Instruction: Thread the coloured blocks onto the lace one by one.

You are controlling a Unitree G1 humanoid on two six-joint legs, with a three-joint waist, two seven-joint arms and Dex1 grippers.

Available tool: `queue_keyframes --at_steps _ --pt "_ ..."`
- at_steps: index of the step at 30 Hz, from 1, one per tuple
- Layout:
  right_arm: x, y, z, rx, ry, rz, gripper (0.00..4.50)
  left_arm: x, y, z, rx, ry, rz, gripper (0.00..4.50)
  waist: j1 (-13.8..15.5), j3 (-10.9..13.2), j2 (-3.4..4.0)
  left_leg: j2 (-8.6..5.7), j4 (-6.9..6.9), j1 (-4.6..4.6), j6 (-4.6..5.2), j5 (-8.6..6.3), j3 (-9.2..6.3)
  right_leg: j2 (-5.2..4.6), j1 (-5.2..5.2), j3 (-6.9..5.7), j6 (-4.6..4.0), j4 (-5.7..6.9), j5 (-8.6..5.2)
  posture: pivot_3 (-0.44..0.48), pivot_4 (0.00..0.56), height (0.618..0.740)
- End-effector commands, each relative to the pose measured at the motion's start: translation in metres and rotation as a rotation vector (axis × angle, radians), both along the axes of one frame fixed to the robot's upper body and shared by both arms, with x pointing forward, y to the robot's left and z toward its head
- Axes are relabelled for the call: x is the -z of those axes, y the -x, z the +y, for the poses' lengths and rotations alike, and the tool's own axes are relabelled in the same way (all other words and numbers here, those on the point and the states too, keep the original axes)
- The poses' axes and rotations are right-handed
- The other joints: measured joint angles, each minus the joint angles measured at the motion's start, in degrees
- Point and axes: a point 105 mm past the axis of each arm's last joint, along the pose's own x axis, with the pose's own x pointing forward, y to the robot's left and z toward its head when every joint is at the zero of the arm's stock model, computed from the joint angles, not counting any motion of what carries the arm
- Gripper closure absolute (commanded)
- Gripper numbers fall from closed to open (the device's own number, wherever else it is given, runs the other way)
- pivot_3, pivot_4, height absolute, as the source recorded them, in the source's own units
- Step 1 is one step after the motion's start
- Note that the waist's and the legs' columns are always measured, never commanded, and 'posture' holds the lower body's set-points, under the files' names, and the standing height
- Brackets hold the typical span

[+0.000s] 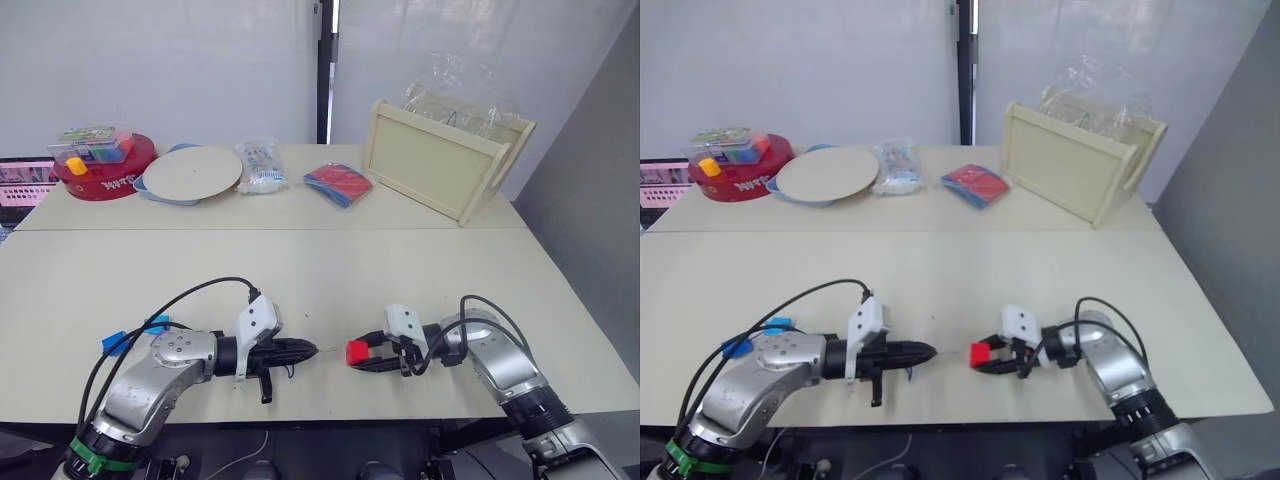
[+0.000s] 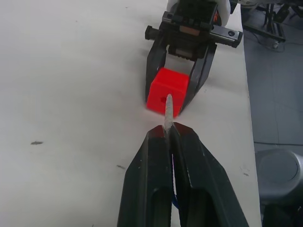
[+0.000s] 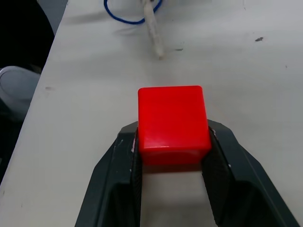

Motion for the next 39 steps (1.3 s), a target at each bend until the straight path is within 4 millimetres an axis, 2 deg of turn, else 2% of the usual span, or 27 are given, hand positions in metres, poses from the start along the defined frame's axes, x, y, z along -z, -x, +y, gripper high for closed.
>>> queue_keyframes --at_steps 1,23,34,39 --pt "-0.006 0.0 0.001 0.006 -0.004 -0.021 3.33 -0.005 -0.002 -0.004 0.017 0.006 -0.037 4.5 0.05 0.0 0.0 0.0 0.0 0.0 0.0 0.0 0.0 0.0 0.0 0.0 0.0 0.0 0.0 0.0 0.15 0.74" --pt "-0.007 0.004 -0.001 0.011 0.007 -0.012 3.33 -0.004 -0.003 -0.003 0.003 -0.022 -0.038 4.5 0.07 0.0 0.0 0.0 0.02 -0.01 0.0 0.0 0.0 0.0 0.0 -0.01 0.0 0.0 0.0 0.0 0.15 0.74" --pt "-0.01 0.005 0.007 0.005 -0.005 -0.017 3.33 -0.001 -0.004 -0.012 0.027 -0.025 -0.03 4.5 0.08 0.0 0.0 -0.01 0.02 -0.01 0.0 0.0 0.0 0.0 0.0 -0.01 0.0 0.0 0.0 0.0 0.15 0.74" --pt "-0.009 0.007 0.011 0.002 0.004 -0.018 3.33 -0.006 -0.007 -0.025 0.053 0.005 -0.04 4.5 0.11 0.0 0.0 -0.01 0.04 -0.01 0.0 0.0 0.0 0.0 0.01 0.0 0.0 0.0 0.0 0.0 0.15 0.74"
